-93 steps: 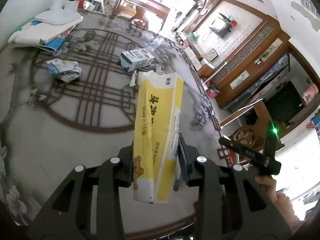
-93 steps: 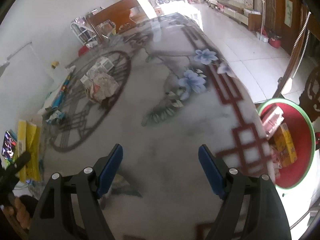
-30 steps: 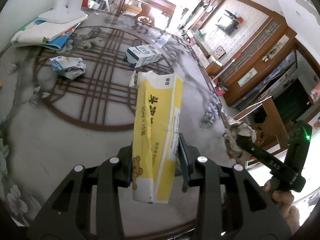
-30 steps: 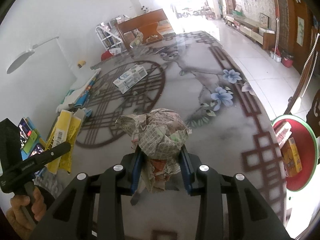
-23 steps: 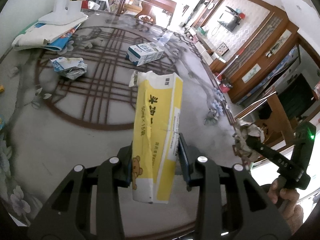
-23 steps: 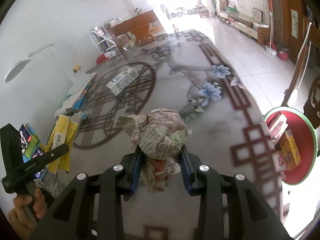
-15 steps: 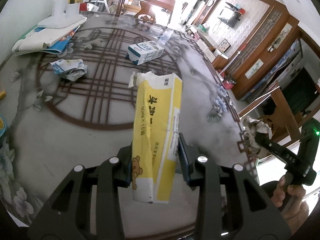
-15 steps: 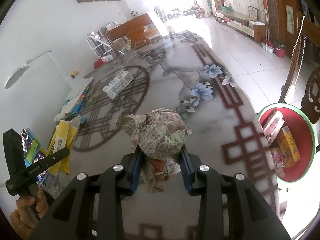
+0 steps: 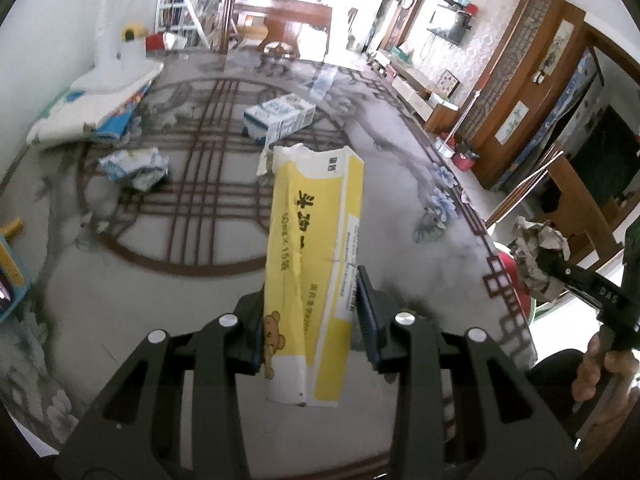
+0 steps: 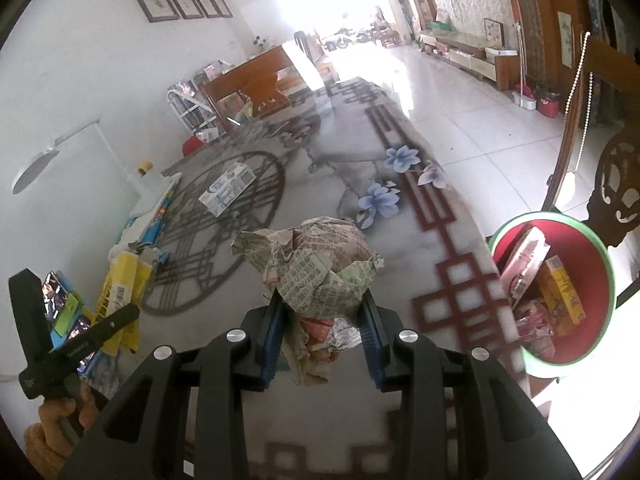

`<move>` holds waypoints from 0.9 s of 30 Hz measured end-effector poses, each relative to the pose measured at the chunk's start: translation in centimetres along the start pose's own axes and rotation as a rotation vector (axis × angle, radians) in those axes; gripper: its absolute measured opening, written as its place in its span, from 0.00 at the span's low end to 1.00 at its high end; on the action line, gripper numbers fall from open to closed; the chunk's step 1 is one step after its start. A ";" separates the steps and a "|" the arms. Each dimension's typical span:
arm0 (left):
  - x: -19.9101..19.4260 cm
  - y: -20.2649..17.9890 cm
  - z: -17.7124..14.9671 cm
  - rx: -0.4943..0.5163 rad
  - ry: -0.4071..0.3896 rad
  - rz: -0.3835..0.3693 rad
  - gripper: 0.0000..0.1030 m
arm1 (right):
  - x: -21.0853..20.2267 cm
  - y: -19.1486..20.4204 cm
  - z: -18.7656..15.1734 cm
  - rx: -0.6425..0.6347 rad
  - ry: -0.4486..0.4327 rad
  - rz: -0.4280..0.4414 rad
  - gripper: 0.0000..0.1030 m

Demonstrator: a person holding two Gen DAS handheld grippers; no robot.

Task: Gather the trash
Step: 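Carry the package and newspaper wad over the red bucket and open both tools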

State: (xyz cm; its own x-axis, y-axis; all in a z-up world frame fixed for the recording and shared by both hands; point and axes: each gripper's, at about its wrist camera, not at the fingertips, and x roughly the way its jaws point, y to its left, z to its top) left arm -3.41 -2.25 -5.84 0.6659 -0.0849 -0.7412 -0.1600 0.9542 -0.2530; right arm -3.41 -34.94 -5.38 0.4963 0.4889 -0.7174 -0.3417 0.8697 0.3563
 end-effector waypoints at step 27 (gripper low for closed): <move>5.2 -19.8 0.9 0.238 0.070 -0.308 0.34 | -6.7 -12.8 -0.1 0.244 -0.105 -0.073 0.34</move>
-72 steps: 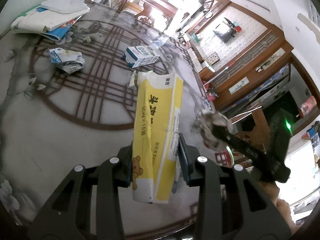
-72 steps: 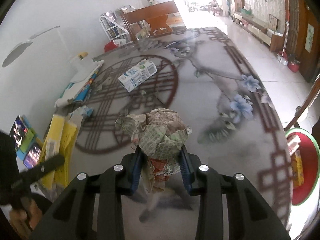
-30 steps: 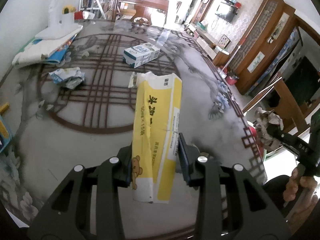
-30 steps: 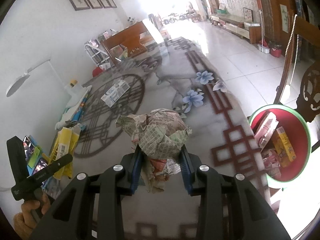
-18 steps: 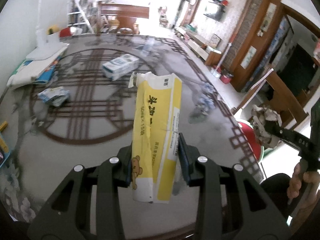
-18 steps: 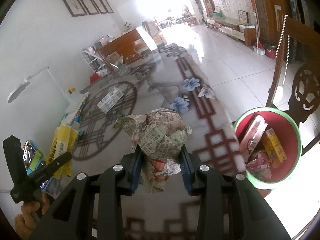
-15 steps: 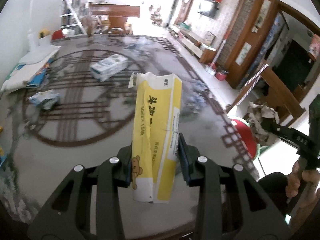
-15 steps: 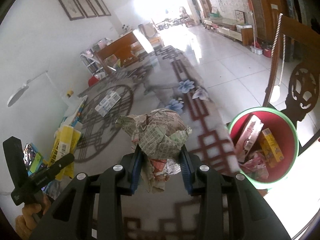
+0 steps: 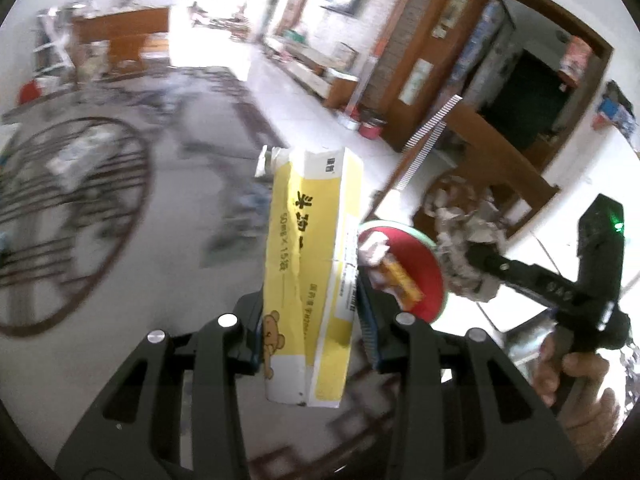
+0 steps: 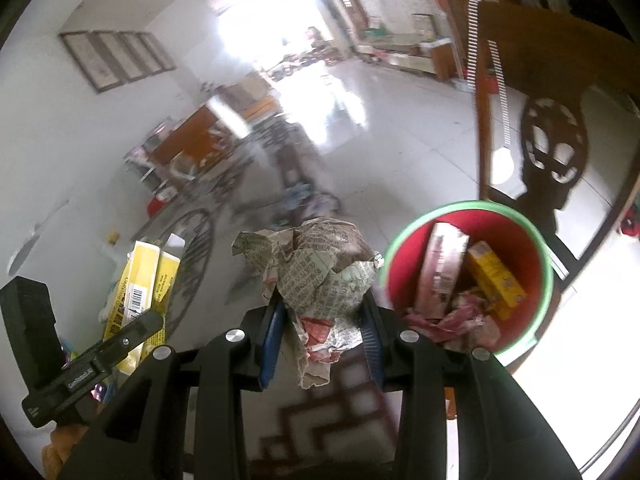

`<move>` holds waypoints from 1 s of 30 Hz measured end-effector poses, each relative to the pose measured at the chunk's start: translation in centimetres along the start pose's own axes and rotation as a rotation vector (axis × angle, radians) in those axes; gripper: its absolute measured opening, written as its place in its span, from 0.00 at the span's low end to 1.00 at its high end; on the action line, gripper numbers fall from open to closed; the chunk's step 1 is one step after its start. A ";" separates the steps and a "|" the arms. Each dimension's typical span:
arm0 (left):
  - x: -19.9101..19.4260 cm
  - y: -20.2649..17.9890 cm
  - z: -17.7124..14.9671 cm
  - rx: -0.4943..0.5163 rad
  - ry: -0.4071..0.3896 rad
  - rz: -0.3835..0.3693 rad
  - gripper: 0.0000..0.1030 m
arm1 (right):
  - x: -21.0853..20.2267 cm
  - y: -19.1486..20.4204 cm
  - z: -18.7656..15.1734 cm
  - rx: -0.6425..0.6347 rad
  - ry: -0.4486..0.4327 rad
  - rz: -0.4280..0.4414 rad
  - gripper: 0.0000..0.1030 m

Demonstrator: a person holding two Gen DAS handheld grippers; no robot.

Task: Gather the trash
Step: 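Carry the package and newspaper wad over the red bucket and open both tools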

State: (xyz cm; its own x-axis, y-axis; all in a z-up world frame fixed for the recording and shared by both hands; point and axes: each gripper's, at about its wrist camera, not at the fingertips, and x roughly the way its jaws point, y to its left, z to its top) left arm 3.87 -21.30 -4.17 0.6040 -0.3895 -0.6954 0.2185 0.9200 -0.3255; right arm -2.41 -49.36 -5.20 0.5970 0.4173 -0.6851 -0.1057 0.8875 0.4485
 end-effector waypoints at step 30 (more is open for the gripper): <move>-0.3 9.8 3.7 0.216 0.084 0.223 0.82 | 0.6 -1.0 2.2 0.176 0.018 0.173 0.69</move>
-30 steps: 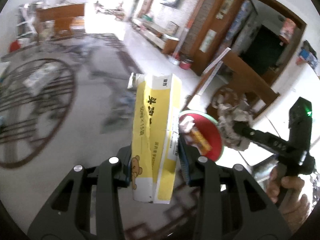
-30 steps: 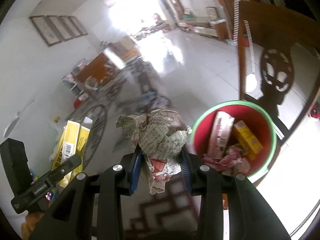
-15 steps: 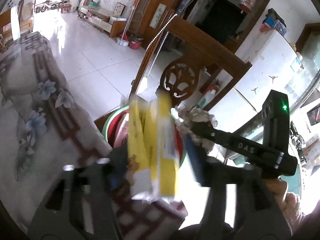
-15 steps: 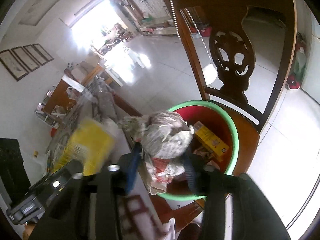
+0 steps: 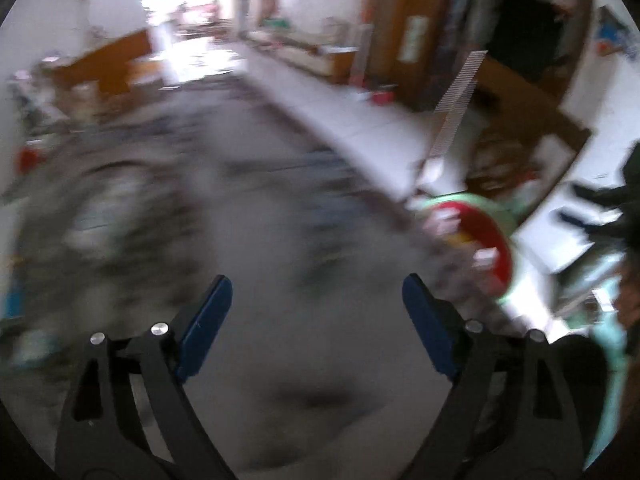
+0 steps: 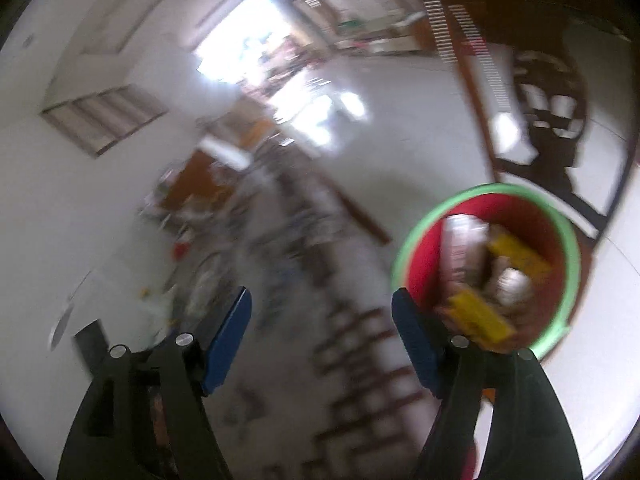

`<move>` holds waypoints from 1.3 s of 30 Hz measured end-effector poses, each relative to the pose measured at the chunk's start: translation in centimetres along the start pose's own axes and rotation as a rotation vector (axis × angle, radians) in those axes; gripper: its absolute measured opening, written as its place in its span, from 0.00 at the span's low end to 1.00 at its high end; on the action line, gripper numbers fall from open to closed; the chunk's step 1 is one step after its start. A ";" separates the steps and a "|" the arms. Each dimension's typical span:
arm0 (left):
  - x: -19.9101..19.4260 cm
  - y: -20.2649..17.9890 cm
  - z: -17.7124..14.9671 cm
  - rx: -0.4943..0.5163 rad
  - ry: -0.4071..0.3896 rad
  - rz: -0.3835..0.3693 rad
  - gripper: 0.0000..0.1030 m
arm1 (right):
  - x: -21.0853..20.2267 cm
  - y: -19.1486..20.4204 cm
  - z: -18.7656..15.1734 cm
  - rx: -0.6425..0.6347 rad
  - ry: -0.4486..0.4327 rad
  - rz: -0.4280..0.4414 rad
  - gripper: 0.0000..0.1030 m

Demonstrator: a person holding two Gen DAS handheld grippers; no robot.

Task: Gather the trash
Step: 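Grasp the blue-and-white snack bag with the left tool and lift it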

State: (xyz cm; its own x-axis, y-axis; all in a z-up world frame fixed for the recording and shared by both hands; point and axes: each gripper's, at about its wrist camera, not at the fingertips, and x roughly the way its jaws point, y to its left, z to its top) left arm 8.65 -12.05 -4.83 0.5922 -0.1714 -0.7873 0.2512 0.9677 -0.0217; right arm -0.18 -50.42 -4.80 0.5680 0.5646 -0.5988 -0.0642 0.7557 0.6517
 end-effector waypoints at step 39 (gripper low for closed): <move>-5.0 29.6 -12.3 -0.765 0.048 0.249 0.35 | 12.5 10.3 -6.5 -0.279 0.176 -0.159 0.71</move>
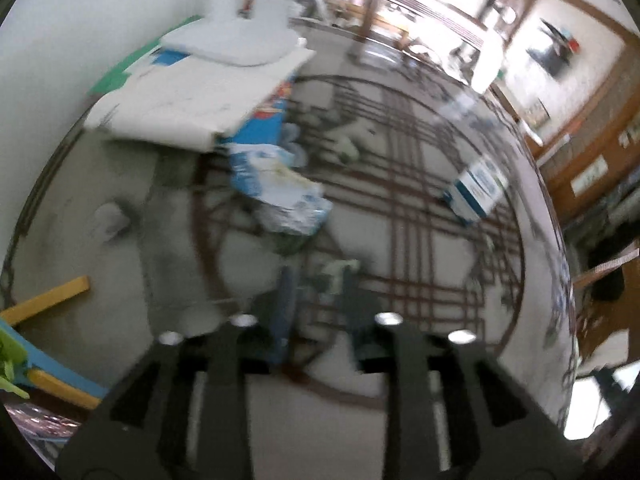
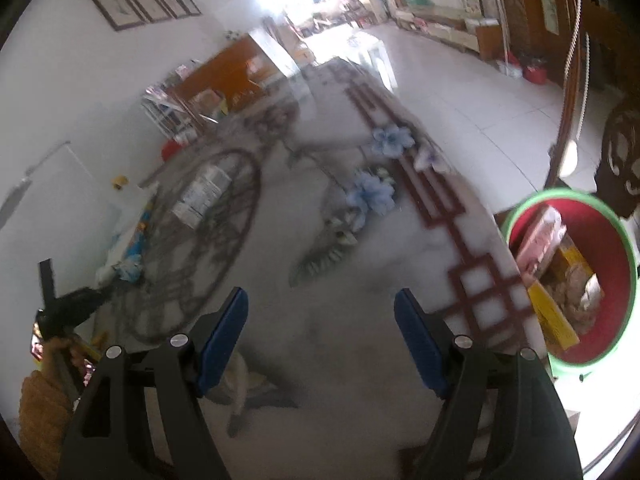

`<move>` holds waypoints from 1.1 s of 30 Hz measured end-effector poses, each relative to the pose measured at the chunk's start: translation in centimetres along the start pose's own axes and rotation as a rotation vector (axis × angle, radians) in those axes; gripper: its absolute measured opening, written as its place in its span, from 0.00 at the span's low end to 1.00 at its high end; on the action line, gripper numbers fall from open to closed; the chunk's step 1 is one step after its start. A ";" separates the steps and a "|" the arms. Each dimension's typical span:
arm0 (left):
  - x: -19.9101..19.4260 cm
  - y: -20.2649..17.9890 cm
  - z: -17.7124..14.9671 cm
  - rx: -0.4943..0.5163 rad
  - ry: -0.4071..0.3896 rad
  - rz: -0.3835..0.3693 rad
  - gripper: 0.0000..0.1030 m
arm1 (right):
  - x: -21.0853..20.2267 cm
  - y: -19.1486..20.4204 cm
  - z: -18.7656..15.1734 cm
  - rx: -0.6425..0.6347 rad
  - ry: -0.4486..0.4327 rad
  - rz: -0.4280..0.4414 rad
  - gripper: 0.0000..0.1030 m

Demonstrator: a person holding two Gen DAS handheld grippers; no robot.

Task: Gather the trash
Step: 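Grasp the blue-and-white snack bag with the left tool and lift it, then grasp the white milk carton with the right tool while the left tool holds the snack bag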

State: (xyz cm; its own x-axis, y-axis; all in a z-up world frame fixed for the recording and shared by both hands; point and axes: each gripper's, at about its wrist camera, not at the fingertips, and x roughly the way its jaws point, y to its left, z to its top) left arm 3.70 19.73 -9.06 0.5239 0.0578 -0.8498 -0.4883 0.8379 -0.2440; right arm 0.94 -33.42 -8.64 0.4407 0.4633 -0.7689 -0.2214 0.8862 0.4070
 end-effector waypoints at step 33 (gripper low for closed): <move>-5.5 -6.9 -6.3 -0.069 -0.074 -0.300 0.28 | 19.4 18.8 10.9 -0.050 0.168 -0.033 0.76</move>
State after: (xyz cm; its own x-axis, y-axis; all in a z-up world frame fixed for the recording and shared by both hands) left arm -0.21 10.19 -5.60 0.6998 -0.1451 -0.6995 -0.3493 0.7846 -0.5123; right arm 14.84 -7.91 -10.50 0.2981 0.4256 -0.8544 -0.2545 0.8981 0.3585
